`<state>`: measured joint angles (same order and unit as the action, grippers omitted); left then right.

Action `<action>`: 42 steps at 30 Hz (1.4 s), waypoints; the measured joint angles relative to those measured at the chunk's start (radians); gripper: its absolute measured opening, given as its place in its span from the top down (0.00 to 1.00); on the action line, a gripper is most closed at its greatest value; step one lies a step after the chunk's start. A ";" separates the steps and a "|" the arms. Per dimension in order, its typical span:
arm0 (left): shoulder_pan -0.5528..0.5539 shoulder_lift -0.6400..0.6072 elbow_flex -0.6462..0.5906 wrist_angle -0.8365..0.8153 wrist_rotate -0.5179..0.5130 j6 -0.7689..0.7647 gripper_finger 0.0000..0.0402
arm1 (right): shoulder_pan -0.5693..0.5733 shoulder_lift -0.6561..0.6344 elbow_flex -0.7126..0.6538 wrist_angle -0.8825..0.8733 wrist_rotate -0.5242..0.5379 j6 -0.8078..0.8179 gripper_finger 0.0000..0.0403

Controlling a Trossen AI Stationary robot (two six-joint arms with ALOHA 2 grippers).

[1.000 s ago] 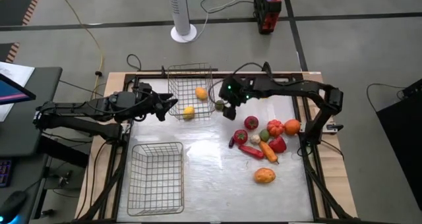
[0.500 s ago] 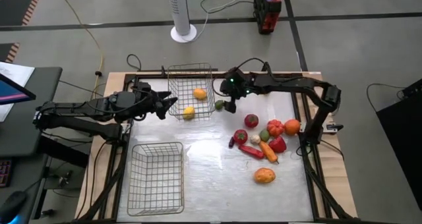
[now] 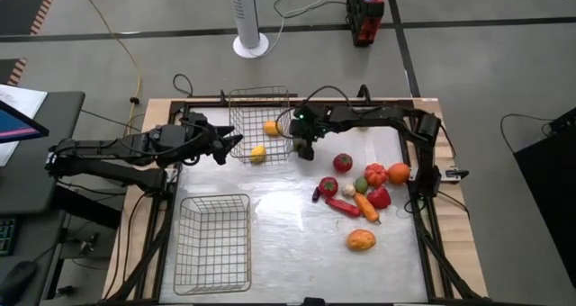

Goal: Sort produce into baskets
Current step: Put the top green lime into the top wire basket

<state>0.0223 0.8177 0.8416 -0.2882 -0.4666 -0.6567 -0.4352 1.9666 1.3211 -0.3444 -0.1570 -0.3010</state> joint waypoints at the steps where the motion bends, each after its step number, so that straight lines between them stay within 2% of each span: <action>1: 0.000 0.000 0.000 0.000 0.000 0.000 0.33 | -0.001 0.001 0.000 -0.010 0.001 -0.005 0.10; 13: 0.000 0.000 0.000 0.000 0.000 0.002 0.33 | -0.007 0.002 0.000 -0.057 0.002 -0.022 0.39; 18: 0.000 0.000 0.000 0.000 0.000 0.004 0.33 | -0.012 -0.006 0.000 -0.102 0.002 -0.015 0.47; 26: 0.000 -0.001 0.000 0.008 0.043 -0.006 0.33 | -0.020 -0.096 -0.001 -0.220 0.029 -0.022 0.47; 33: 0.000 -0.001 0.000 0.011 0.039 -0.001 0.33 | -0.028 -0.219 -0.001 -0.235 0.079 -0.016 0.47; 42: 0.000 -0.001 0.000 0.010 0.039 -0.002 0.33 | -0.011 -0.384 -0.001 -0.175 0.090 0.147 0.47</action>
<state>0.0223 0.8165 0.8417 -0.2783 -0.4278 -0.6582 -0.4461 1.5828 1.3205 -0.5191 -0.0669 -0.1540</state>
